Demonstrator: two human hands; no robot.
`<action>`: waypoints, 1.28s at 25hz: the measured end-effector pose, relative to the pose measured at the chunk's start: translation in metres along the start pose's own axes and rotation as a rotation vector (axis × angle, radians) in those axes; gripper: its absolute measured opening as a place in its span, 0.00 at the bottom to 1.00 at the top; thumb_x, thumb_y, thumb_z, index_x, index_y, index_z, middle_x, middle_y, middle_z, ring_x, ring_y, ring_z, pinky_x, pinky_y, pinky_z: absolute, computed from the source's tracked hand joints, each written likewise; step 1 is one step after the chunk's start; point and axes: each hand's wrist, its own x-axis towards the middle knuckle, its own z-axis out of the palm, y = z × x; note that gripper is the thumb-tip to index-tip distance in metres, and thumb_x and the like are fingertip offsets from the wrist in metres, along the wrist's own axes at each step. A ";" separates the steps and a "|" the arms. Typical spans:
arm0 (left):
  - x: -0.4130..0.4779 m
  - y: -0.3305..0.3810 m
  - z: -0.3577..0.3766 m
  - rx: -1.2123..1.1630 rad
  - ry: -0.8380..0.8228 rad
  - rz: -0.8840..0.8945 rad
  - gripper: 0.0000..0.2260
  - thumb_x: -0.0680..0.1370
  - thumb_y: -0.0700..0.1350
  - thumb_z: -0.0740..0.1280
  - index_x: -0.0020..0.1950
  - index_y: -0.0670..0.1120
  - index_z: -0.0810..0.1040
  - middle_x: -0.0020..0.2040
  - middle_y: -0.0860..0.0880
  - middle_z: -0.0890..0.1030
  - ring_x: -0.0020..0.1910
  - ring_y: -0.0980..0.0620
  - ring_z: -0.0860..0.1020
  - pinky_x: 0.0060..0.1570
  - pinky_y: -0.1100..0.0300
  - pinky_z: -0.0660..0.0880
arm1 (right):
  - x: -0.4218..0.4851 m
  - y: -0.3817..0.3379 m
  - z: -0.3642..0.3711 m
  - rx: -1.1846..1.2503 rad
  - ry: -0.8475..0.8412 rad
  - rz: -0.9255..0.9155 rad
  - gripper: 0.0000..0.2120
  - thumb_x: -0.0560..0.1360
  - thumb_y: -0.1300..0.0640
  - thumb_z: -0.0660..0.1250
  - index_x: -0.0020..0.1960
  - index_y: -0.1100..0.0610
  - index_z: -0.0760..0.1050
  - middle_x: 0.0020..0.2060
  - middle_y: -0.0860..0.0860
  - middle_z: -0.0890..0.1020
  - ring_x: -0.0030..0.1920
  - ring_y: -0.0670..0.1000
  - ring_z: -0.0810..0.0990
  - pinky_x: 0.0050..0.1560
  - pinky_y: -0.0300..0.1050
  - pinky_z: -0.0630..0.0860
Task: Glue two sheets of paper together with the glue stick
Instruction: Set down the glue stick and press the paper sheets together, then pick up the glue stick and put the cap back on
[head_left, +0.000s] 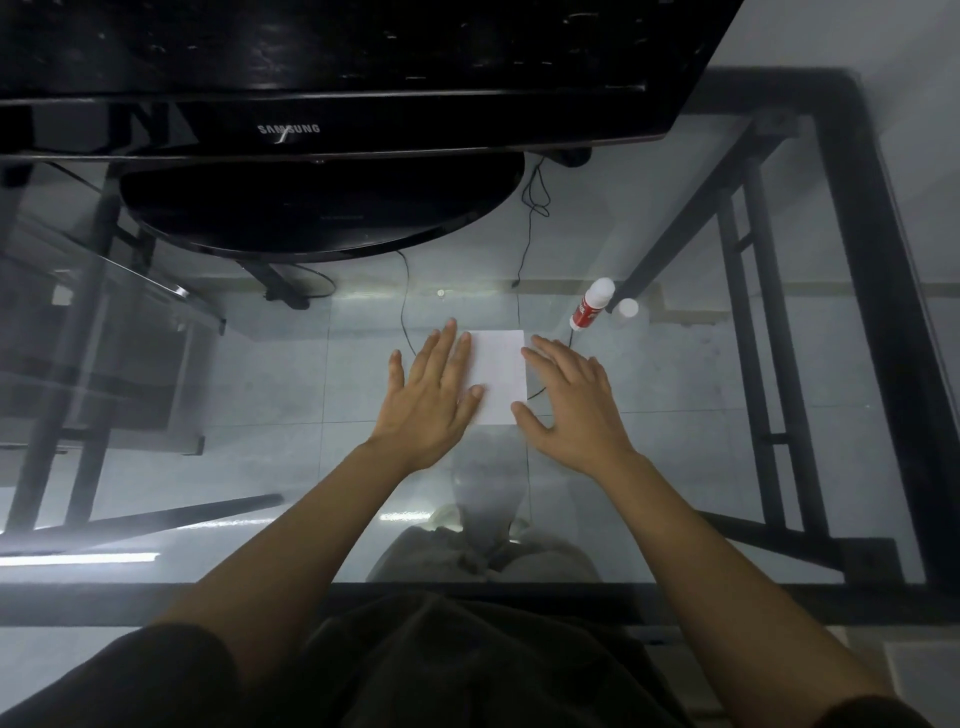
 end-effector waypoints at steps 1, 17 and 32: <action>0.001 0.001 -0.003 -0.060 0.041 -0.001 0.28 0.80 0.58 0.44 0.75 0.47 0.42 0.77 0.47 0.44 0.75 0.49 0.44 0.70 0.46 0.41 | -0.005 0.004 -0.001 0.027 0.072 0.020 0.26 0.75 0.46 0.61 0.70 0.54 0.62 0.71 0.52 0.65 0.71 0.53 0.62 0.70 0.55 0.55; 0.105 0.099 -0.025 -0.620 0.171 0.081 0.16 0.73 0.45 0.70 0.57 0.40 0.73 0.55 0.42 0.80 0.53 0.46 0.77 0.49 0.61 0.67 | -0.019 0.046 0.005 -0.218 0.024 0.408 0.31 0.78 0.43 0.42 0.75 0.57 0.40 0.76 0.54 0.44 0.75 0.53 0.42 0.72 0.51 0.40; 0.035 0.070 -0.056 -0.946 0.238 0.009 0.13 0.78 0.55 0.54 0.50 0.46 0.62 0.42 0.53 0.71 0.36 0.63 0.73 0.36 0.67 0.72 | 0.029 -0.016 -0.073 0.942 0.155 0.441 0.12 0.73 0.38 0.61 0.49 0.42 0.79 0.49 0.39 0.81 0.50 0.42 0.78 0.49 0.36 0.72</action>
